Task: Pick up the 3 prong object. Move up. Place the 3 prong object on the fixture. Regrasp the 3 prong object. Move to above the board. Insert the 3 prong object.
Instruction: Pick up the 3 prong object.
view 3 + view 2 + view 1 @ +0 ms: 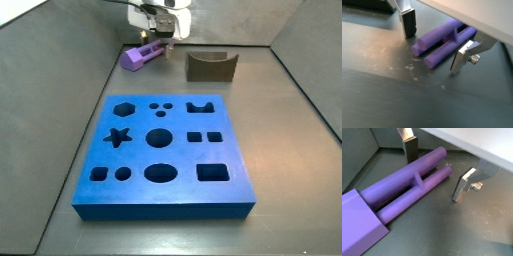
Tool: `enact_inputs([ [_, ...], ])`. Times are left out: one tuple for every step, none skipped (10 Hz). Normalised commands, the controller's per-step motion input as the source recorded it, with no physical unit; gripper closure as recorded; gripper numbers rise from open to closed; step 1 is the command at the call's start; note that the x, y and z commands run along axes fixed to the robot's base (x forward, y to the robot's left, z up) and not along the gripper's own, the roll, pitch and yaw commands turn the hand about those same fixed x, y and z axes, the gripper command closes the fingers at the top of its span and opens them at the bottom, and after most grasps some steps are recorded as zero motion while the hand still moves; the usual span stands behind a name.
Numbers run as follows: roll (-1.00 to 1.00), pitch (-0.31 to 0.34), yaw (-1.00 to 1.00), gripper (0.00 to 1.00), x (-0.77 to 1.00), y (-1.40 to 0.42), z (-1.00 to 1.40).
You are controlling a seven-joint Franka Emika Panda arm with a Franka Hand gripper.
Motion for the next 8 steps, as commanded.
enact_inputs([
  [-0.16, -0.02, -0.11, 0.0, 0.0, 0.02, -0.07],
  [-0.05, 0.0, 0.0, 0.0, 0.0, 0.02, 0.0],
  [0.0, 0.0, 0.0, 0.0, 0.0, 0.0, 0.0],
  [0.0, 0.0, 0.0, 1.0, 0.0, 0.0, 0.0],
  [0.0, 0.0, 0.0, 1.0, 0.0, 0.0, 0.0],
  [0.0, 0.0, 0.0, 1.0, 0.0, 0.0, 0.0],
  [0.0, 0.0, 0.0, 1.0, 0.0, 0.0, 0.0],
  [0.0, 0.0, 0.0, 1.0, 0.0, 0.0, 0.0],
])
